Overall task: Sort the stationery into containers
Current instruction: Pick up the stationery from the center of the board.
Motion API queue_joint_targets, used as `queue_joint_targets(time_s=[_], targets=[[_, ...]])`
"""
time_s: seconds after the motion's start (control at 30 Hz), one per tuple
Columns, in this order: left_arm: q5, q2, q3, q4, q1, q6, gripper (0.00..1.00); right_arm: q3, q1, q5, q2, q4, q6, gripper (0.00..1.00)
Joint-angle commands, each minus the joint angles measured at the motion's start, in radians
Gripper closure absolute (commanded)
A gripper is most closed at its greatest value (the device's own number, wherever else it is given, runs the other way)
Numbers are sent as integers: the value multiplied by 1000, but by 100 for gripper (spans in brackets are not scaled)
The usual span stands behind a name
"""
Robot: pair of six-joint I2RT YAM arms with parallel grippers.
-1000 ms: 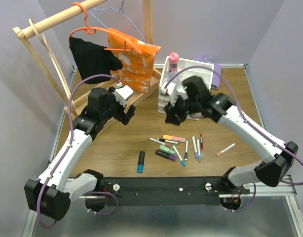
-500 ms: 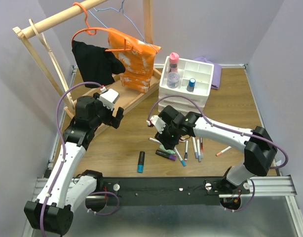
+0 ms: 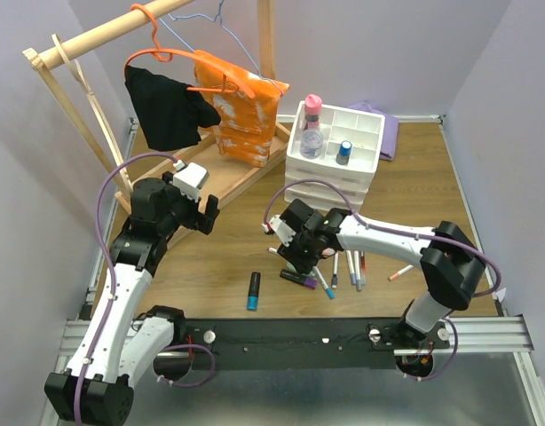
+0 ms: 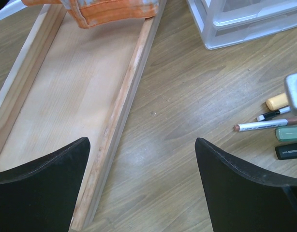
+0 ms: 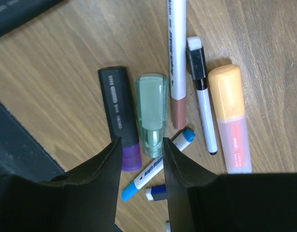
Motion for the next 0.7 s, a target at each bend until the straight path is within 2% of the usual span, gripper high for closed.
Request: queue_joint_targets(time_s=[0.0,0.67], targets=[[39,-22,-16,5,7,-34,1,27,7,77,64,45,39,55],[42,-39,-59,35,13,-54,1,7,7,48,147,46,68,62]])
